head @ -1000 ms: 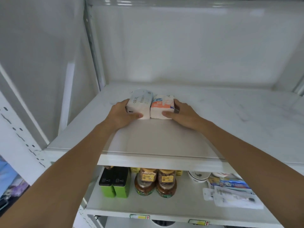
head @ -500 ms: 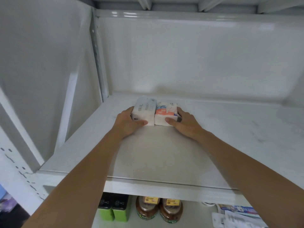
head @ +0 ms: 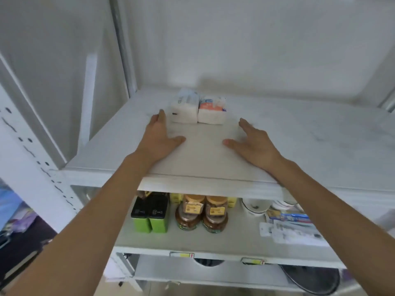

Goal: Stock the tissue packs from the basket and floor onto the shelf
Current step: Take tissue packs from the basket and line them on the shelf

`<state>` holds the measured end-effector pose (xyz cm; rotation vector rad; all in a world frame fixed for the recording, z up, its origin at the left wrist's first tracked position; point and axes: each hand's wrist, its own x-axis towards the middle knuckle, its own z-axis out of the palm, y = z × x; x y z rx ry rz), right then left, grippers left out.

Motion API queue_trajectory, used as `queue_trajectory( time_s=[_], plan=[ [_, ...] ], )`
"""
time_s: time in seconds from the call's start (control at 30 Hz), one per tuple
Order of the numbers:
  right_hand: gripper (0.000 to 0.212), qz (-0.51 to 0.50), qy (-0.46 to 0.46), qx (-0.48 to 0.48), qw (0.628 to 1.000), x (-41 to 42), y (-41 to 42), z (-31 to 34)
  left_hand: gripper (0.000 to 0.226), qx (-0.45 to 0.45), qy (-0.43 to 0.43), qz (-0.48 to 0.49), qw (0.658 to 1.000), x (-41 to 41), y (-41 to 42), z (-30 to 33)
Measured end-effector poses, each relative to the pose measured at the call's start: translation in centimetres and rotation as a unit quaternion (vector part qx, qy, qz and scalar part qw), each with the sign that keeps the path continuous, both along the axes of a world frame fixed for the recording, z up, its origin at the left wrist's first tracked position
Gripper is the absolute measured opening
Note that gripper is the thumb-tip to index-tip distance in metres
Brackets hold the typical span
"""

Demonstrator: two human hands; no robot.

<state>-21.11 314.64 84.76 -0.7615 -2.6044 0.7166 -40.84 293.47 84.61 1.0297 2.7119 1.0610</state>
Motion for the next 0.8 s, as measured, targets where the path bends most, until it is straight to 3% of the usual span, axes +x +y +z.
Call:
queue_trajectory(
  time_s=[0.13,0.23,0.37,0.5,0.67,0.8],
  plan=[
    [0.090,0.026,0.032,0.084,0.996,7.8,-4.1,-1.5,0.076,-0.005,0.099,-0.073,0.992,4.9,-3.5,-0.8],
    [0.092,0.039,0.072,0.159,0.984,12.9,-7.3,-4.9,0.056,0.017,0.230,-0.107,0.967,9.1,-5.4,-2.6],
    [0.094,0.082,0.083,0.220,0.969,18.8,-9.7,-12.6,0.059,0.076,0.307,-0.092,0.944,14.4,-7.5,-8.2],
    [0.098,0.074,-0.028,0.142,0.987,24.8,-10.0,-19.8,0.065,0.087,0.260,-0.144,0.951,19.6,-8.2,-15.4],
    [0.108,0.094,-0.221,0.048,0.970,31.8,-6.9,-27.8,0.068,-0.134,0.106,-0.220,0.961,27.8,-7.2,-25.1],
    [0.090,0.068,-0.319,-0.058,0.944,36.1,-4.7,-34.3,0.071,-0.286,-0.038,-0.209,0.934,34.2,-5.3,-32.9]
  ],
)
